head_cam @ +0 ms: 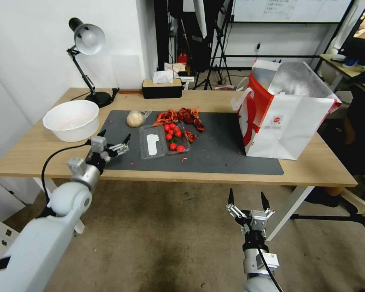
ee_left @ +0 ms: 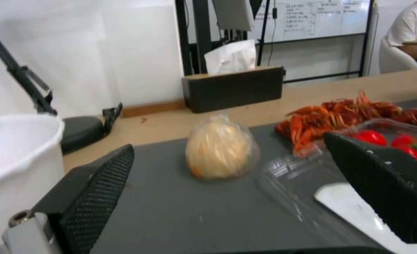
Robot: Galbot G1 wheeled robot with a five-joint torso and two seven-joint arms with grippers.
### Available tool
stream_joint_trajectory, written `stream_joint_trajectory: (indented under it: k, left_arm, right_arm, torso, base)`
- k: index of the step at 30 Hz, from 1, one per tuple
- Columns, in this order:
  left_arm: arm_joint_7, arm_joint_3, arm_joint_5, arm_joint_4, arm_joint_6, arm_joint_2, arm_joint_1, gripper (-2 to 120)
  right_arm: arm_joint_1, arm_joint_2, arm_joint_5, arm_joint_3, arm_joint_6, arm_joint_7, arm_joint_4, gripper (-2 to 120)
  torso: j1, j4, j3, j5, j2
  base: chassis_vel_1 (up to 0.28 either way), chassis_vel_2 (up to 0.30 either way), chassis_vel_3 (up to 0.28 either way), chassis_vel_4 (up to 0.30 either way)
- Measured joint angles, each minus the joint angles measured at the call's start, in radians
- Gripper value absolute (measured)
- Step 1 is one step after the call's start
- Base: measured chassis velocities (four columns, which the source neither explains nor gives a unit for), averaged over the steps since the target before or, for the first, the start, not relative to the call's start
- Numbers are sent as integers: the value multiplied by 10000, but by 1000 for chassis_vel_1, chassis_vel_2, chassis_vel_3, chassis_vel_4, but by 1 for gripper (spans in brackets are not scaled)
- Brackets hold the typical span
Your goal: Pick up the trash from the table and place it into the takeout bag.
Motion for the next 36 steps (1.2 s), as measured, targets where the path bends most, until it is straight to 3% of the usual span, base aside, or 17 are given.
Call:
stream_joint_trajectory:
  k: [2, 5, 9, 21, 36]
  left_arm:
    - [16, 179, -106, 214, 92, 84, -291, 100]
    - [228, 852, -475, 1290, 555, 360, -1752, 100]
    - [374, 1491, -798, 2097, 853, 527, -2852, 100]
    - [530, 3422, -1413, 4273, 1423, 233, -5315, 100]
    - [628, 4552, -1494, 5663, 1685, -227, -6624, 100]
  right_arm:
    - [12, 28, -20, -1, -4, 0, -9, 100]
    - [29, 85, -58, 5, -21, 0, -54, 100]
    - [41, 102, -65, 31, -41, 1, -77, 100]
    - [44, 60, -71, 69, -87, 30, -76, 100]
    - [48, 46, -67, 107, -111, 51, -29, 100]
  torso:
    - [0, -1, 0, 5, 0]
    - [0, -3, 0, 3, 0]
    - [0, 1, 0, 1, 0]
    - [0, 0, -1, 3, 0]
    - [0, -1, 0, 1, 0]
  base:
    - [0, 0, 0, 0]
    - [0, 0, 0, 0]
    - [0, 0, 0, 0]
    - [0, 0, 0, 0]
    - [0, 0, 0, 0]
